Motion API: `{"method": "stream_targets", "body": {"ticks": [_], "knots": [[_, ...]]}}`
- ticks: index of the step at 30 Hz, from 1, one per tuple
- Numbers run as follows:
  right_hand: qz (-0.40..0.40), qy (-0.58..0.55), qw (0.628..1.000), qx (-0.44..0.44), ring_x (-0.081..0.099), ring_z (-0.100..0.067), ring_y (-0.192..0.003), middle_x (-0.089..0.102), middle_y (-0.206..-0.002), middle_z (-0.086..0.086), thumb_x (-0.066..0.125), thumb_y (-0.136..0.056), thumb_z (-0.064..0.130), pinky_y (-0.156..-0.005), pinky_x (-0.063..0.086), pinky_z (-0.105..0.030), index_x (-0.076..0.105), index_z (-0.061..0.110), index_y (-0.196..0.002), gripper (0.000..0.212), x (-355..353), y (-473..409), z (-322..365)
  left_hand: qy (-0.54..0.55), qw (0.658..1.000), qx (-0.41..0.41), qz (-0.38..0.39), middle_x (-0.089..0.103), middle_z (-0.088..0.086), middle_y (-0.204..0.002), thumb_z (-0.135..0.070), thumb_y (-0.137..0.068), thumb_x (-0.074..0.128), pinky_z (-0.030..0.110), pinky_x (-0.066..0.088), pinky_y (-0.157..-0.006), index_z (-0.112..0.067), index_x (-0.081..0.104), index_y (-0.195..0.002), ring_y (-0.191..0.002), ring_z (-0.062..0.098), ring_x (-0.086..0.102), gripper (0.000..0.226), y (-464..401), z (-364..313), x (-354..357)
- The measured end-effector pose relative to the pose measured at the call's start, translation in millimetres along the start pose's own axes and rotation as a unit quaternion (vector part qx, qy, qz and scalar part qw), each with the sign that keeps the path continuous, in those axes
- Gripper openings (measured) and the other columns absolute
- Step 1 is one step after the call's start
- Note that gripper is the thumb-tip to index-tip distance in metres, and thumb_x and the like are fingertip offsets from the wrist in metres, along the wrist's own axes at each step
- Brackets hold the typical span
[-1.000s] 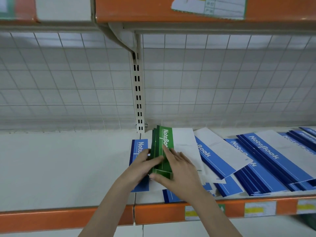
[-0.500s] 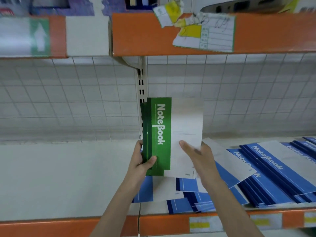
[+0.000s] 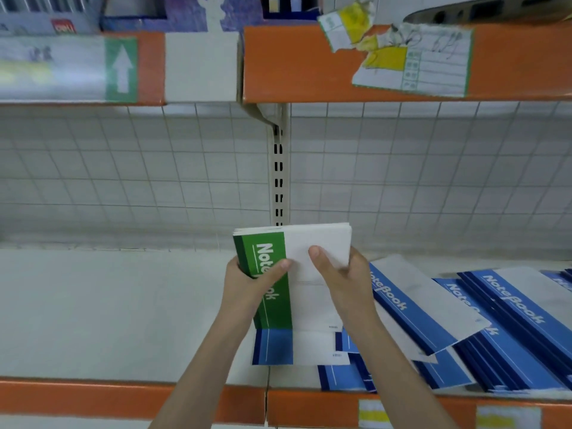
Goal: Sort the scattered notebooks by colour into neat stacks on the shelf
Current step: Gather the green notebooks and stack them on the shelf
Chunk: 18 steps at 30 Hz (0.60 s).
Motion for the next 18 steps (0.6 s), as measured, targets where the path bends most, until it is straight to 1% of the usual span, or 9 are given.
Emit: {"method": "stream_targets", "body": {"ticks": [3, 4, 6, 8, 11, 13, 14, 16, 18], "knots": [[-0.014, 0.002, 0.999, 0.033, 0.067, 0.002, -0.077, 0.072, -0.082, 0.018, 0.075, -0.069, 0.047, -0.056, 0.05, -0.011, 0.067, 0.027, -0.086, 0.028, -4, 6, -20, -0.012, 1.0, -0.014, 0.008, 0.074, -0.006, -0.086, -0.042, -0.048, 0.081, 0.019, 0.054, -0.058, -0.027, 0.07, -0.085, -0.078, 0.011, 0.071, 0.042, 3, 16, 3], [-0.016, 0.004, 0.999, 0.045, 0.066, 0.005, -0.074, 0.072, -0.077, 0.02, 0.073, -0.068, 0.043, -0.054, 0.048, -0.009, 0.067, 0.028, -0.083, 0.022, -6, 9, -28, -0.015, 1.0, -0.016, 0.012, 0.075, -0.006, -0.086, -0.041, -0.049, 0.082, 0.019, 0.054, -0.059, -0.029, 0.071, -0.084, -0.079, 0.011, 0.071, 0.038, 4, 20, 3], [-0.012, 0.007, 0.997, 0.07, 0.065, 0.008, -0.07, 0.071, -0.071, 0.022, 0.072, -0.074, 0.029, -0.052, 0.047, -0.007, 0.066, 0.029, -0.08, 0.008, -8, 15, -45, -0.016, 0.999, -0.015, 0.025, 0.075, -0.006, -0.087, -0.035, -0.053, 0.083, 0.018, 0.054, -0.062, -0.035, 0.073, -0.082, -0.08, 0.011, 0.071, 0.031, 6, 27, 4], [-0.009, 0.02, 0.997, 0.076, 0.064, 0.011, -0.07, 0.07, -0.07, 0.025, 0.07, -0.08, 0.022, -0.051, 0.046, -0.006, 0.065, 0.032, -0.08, 0.011, -9, 20, -56, -0.017, 0.999, -0.014, 0.035, 0.075, -0.007, -0.087, -0.031, -0.056, 0.082, 0.017, 0.054, -0.062, -0.039, 0.073, -0.082, -0.08, 0.01, 0.071, 0.029, 7, 29, 4], [-0.003, 0.036, 0.996, 0.08, 0.064, 0.012, -0.071, 0.07, -0.072, 0.026, 0.069, -0.081, 0.023, -0.051, 0.045, -0.005, 0.066, 0.032, -0.081, 0.01, -9, 20, -58, -0.013, 0.999, -0.005, 0.05, 0.075, -0.007, -0.091, -0.032, -0.056, 0.082, 0.017, 0.054, -0.064, -0.039, 0.073, -0.087, -0.082, 0.01, 0.071, 0.032, 8, 26, 7], [0.007, 0.054, 0.996, 0.077, 0.064, 0.011, -0.071, 0.07, -0.072, 0.024, 0.067, -0.082, 0.029, -0.052, 0.044, -0.005, 0.067, 0.031, -0.085, 0.004, -9, 20, -55, -0.006, 0.999, -0.01, 0.034, 0.075, -0.007, -0.09, -0.033, -0.054, 0.083, 0.017, 0.054, -0.063, -0.032, 0.073, -0.087, -0.082, 0.01, 0.071, 0.035, 6, 25, 6], [0.013, 0.071, 0.995, 0.072, 0.064, 0.01, -0.071, 0.071, -0.073, 0.02, 0.065, -0.081, 0.035, -0.053, 0.045, -0.006, 0.068, 0.028, -0.09, 0.012, -9, 20, -53, 0.001, 1.0, -0.016, 0.023, 0.075, -0.006, -0.09, -0.033, -0.052, 0.084, 0.017, 0.054, -0.062, -0.028, 0.072, -0.088, -0.081, 0.01, 0.071, 0.038, 5, 25, 4], [0.03, 0.126, 0.99, 0.049, 0.065, 0.006, -0.076, 0.071, -0.084, 0.012, 0.054, -0.08, 0.048, -0.057, 0.048, -0.011, 0.064, 0.02, -0.106, 0.04, -11, 19, -47, 0.009, 0.999, -0.036, 0.01, 0.075, -0.005, -0.088, -0.034, -0.049, 0.084, 0.017, 0.054, -0.059, -0.024, 0.069, -0.091, -0.079, 0.011, 0.072, 0.046, 4, 25, 4], [0.041, 0.194, 0.98, 0.006, 0.066, -0.002, -0.085, 0.068, -0.095, 0.008, 0.042, -0.087, 0.051, -0.066, 0.056, -0.024, 0.056, 0.018, -0.116, 0.046, -15, 20, -36, 0.018, 0.997, -0.076, 0.009, 0.075, -0.003, -0.09, -0.036, -0.048, 0.084, 0.02, 0.055, -0.059, -0.02, 0.066, -0.098, -0.079, 0.013, 0.072, 0.055, 2, 26, 5]]}}
Point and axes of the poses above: each hand's wrist, its own y-axis away from the middle knuckle, its own x-axis out of the palm, z = x × y, the point moved 7 cm from there along -y, towards the middle knuckle
